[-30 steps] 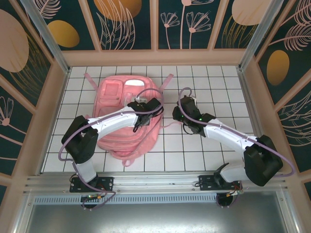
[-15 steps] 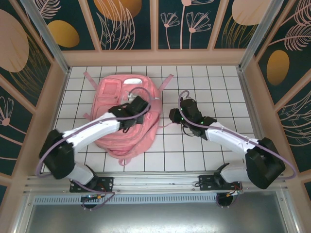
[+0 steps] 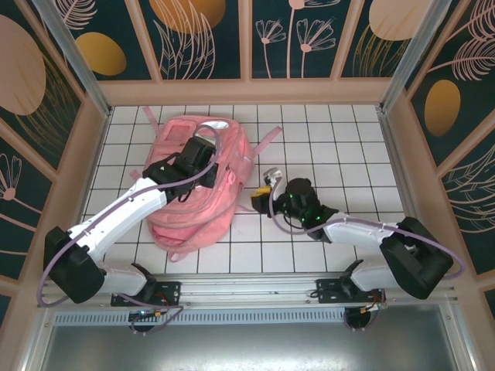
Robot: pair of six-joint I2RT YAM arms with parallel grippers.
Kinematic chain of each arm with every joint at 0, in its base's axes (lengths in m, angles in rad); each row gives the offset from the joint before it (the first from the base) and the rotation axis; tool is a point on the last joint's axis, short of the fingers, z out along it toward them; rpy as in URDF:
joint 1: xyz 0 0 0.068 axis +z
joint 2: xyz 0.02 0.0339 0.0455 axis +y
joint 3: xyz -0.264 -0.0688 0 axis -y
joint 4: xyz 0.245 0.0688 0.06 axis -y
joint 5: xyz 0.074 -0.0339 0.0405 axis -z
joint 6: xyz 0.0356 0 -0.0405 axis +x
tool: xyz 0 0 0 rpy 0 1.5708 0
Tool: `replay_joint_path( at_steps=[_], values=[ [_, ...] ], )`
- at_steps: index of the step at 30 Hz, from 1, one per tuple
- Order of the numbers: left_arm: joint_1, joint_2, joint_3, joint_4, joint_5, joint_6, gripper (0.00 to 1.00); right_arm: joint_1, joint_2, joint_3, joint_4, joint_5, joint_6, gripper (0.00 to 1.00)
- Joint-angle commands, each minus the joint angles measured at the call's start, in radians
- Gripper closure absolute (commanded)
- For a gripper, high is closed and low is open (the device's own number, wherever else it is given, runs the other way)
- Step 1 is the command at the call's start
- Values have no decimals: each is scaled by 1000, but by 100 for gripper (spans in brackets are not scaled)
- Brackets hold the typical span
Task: Pack the student bag
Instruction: Zip the student bag at the center of the table.
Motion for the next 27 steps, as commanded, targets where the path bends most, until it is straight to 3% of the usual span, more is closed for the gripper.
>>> replay_joint_path(
  at_steps=[1,7,15,22,27],
  values=[
    [1,-39,98,74,-9,60,100,35,36,-61,266,6,-115,71],
    [1,-66,103,66,30,44,100,96,144,-100,469,79,-252,80],
    [1,-113,90,61,73,39,100,191,305,-102,690,156,-436,73],
    [1,-142,76,61,102,37,100,192,404,-10,702,255,-431,67],
    [1,-150,74,62,101,34,100,212,430,38,681,259,-419,66]
  ],
)
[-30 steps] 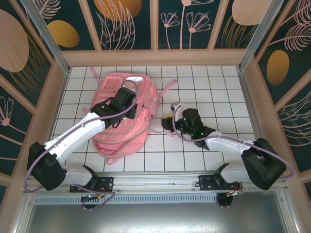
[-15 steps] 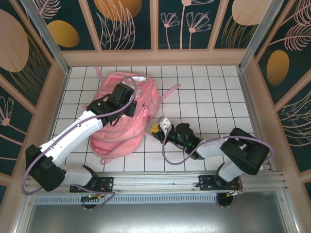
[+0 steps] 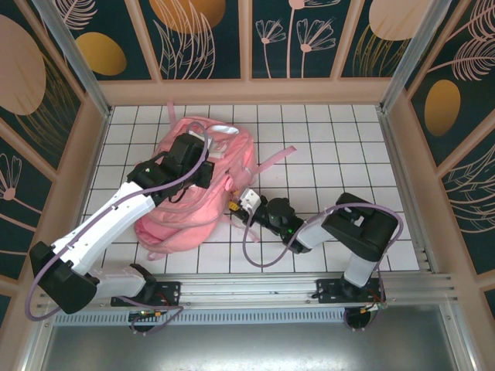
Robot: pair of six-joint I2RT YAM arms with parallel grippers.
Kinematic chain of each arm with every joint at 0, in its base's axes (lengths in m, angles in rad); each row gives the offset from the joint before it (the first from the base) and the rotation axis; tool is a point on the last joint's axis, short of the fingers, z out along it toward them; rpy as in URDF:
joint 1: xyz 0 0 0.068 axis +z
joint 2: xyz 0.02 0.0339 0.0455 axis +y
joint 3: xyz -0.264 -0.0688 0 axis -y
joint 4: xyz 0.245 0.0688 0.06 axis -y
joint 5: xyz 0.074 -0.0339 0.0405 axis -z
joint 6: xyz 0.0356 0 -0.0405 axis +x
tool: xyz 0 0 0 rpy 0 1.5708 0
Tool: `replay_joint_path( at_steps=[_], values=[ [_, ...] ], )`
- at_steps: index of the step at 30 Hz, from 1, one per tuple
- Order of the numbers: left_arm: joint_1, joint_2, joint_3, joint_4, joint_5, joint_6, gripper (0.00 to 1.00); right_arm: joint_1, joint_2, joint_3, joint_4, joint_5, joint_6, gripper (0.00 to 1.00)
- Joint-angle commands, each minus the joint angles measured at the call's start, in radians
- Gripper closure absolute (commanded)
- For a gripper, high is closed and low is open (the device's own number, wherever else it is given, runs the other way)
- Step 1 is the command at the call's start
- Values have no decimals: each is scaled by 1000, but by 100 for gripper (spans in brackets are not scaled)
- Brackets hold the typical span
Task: Pack the student bag
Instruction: Zip the student bag at the center of the table.
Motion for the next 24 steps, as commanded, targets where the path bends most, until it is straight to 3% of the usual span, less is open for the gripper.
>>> replay_joint_path(
  at_steps=[1,11,24],
  values=[
    [-3,-64,37,141,11,20,100,24,21,43,49,34,-6,66],
    [-3,-55,47,148,32,11,100,17,100,82,28,191,67,64],
    [-3,-26,78,143,33,8,100,0,145,41,38,152,117,66]
  ],
)
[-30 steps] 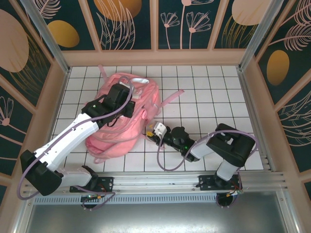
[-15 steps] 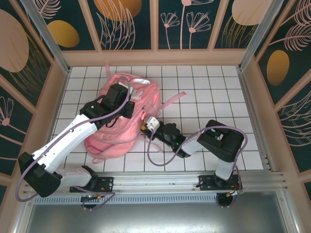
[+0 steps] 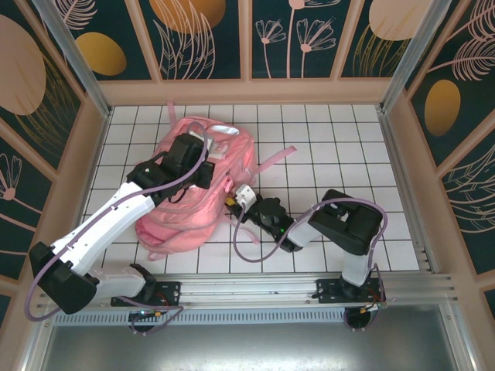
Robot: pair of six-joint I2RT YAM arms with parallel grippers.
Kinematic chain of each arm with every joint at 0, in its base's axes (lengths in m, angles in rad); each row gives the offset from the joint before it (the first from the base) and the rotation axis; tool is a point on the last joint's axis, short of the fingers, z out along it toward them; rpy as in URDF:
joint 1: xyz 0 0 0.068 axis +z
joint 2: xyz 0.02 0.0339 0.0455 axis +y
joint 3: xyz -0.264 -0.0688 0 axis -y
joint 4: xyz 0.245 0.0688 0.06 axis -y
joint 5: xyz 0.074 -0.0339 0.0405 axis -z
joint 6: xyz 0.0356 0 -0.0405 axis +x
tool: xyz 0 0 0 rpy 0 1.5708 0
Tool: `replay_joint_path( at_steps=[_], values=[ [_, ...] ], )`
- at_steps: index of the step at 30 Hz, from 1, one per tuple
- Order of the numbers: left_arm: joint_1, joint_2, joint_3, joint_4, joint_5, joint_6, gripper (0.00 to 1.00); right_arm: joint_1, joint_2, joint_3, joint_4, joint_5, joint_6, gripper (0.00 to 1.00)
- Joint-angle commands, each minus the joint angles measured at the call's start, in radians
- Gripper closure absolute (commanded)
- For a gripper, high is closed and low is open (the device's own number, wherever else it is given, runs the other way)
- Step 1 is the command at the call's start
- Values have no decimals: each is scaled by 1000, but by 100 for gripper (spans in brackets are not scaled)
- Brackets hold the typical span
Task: Pack the student bag
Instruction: Zip the student bag at the center of the table.
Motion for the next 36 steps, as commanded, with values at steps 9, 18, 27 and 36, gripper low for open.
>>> replay_joint_path(
  at_steps=[9,18,27,36],
  values=[
    [-3,-3,92,152,18,0,100,-16,68,-14,-9,-36,61,77],
    [-3,7,106,168,26,-12,100,-7,97,-3,-38,-35,81,92],
    [-3,19,104,191,16,-20,100,19,18,-51,-4,-138,90,100],
    [-2,44,115,217,11,-25,100,85,-54,-112,1,-246,68,100]
  ],
)
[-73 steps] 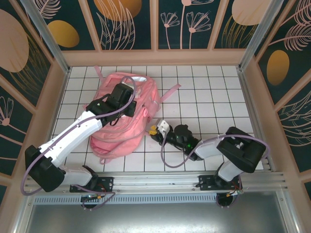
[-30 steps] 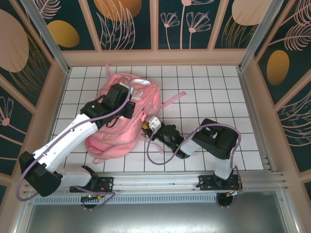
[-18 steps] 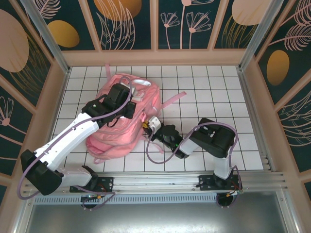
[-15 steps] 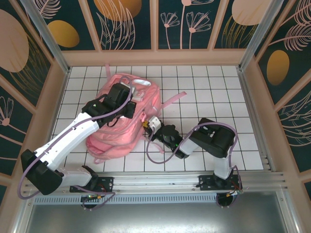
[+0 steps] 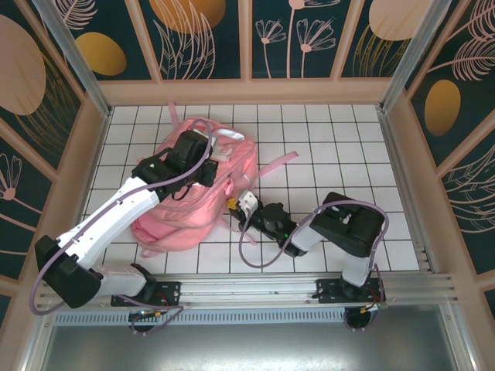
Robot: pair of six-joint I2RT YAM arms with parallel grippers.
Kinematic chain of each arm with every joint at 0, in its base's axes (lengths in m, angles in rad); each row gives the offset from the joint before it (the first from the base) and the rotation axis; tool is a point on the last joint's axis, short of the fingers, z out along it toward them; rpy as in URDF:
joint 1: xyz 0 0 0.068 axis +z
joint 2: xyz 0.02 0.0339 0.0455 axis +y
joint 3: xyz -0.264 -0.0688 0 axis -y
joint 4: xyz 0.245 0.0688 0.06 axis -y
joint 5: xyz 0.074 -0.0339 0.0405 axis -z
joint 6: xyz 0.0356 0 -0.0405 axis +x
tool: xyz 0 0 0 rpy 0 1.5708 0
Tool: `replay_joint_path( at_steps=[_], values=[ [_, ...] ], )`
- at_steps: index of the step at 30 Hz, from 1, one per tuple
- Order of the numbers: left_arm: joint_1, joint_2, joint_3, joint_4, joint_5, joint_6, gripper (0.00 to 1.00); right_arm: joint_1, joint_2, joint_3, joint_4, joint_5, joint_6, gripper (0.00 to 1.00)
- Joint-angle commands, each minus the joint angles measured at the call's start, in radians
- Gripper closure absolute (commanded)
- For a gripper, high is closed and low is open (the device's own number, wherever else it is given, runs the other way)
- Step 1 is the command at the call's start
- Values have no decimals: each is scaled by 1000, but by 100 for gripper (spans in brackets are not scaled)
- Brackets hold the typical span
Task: Pack the student bag
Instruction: Zip the student bag at the center of the table.
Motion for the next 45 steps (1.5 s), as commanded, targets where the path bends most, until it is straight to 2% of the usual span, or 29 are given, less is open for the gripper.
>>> replay_joint_path(
  at_steps=[1,10,20,33,45],
  values=[
    [-1,-8,74,229,-5,-15,100,54,-22,-43,-30,-133,-1,100],
    [-2,-23,74,227,15,-35,100,51,-2,-61,-19,53,-13,98],
    [-3,-18,35,276,161,-95,100,43,19,-7,-32,49,-20,95],
    [-3,-26,44,277,169,-99,100,2,78,29,-16,107,-1,78],
    [-3,-27,22,295,184,-105,100,-35,72,63,-13,100,5,77]
  ],
)
